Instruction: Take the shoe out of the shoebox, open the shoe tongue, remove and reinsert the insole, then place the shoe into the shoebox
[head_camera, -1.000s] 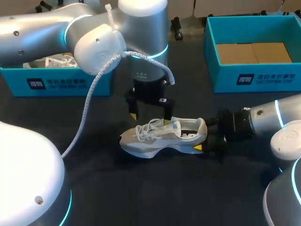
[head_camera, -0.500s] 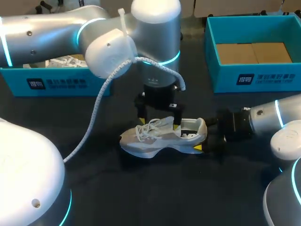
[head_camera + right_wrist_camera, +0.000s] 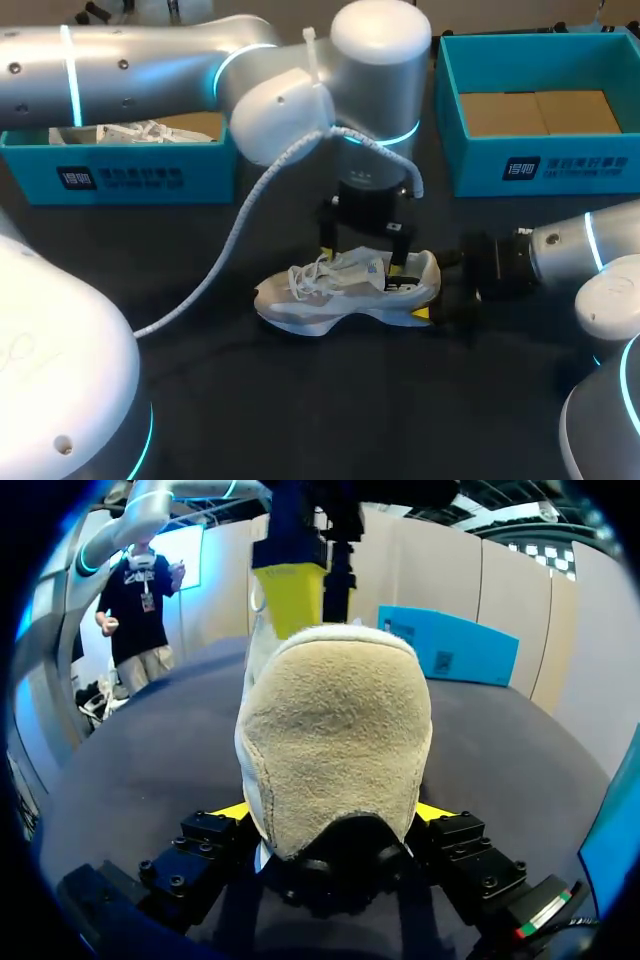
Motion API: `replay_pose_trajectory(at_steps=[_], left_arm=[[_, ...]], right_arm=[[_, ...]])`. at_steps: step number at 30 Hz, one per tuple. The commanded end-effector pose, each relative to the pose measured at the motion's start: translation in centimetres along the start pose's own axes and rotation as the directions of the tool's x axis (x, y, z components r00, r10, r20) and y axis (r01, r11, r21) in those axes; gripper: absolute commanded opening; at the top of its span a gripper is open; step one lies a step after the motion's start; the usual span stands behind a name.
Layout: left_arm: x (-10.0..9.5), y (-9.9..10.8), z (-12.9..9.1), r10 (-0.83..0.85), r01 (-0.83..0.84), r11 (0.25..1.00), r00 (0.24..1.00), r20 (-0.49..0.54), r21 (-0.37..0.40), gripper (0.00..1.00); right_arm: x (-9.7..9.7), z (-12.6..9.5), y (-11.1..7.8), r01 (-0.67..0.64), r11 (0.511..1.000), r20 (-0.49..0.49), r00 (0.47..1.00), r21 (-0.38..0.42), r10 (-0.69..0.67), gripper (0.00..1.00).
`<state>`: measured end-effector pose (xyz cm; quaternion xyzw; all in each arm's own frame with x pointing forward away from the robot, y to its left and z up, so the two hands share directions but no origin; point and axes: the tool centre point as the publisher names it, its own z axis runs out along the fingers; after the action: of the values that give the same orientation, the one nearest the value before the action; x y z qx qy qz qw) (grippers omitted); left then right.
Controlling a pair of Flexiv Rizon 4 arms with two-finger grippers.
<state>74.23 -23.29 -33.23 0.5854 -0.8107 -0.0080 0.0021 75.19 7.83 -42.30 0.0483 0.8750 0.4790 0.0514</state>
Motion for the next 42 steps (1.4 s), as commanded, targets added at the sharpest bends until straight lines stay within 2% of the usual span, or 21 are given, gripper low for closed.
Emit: replay_pose_trajectory(at_steps=[1, 12, 27, 32, 42], left_arm=[[1.1, -1.3, 0.6, 0.008, -0.008, 1.0, 1.0, 0.022, -0.018, 1.0], [1.7, -2.3, 2.4, 0.014, -0.012, 0.999, 0.998, 0.054, -0.043, 1.0], [-0.2, -1.2, 4.0, -0.022, 0.03, 0.997, 0.995, 0.101, -0.075, 1.0], [-1.0, -0.5, 3.8, -0.053, 0.062, 0.996, 0.991, 0.121, -0.07, 1.0], [-2.9, 0.4, 1.8, -0.154, 0.165, 0.984, 0.977, 0.148, -0.071, 1.0]], right_arm=[[0.0, 0.3, -0.1, 0.0, 1.0, 0.004, 1.0, 0.002, 0.0, 0.0], [0.0, 0.3, -0.1, 0.0, 1.0, 0.004, 1.0, 0.002, 0.0, 0.0], [0.0, 0.3, -0.1, 0.0, 1.0, 0.004, 1.0, 0.002, 0.0, 0.0], [0.0, 0.3, -0.1, 0.0, 1.0, 0.004, 1.0, 0.002, 0.0, 0.0], [0.0, 0.3, -0.1, 0.0, 1.0, 0.004, 1.0, 0.002, 0.0, 0.0]])
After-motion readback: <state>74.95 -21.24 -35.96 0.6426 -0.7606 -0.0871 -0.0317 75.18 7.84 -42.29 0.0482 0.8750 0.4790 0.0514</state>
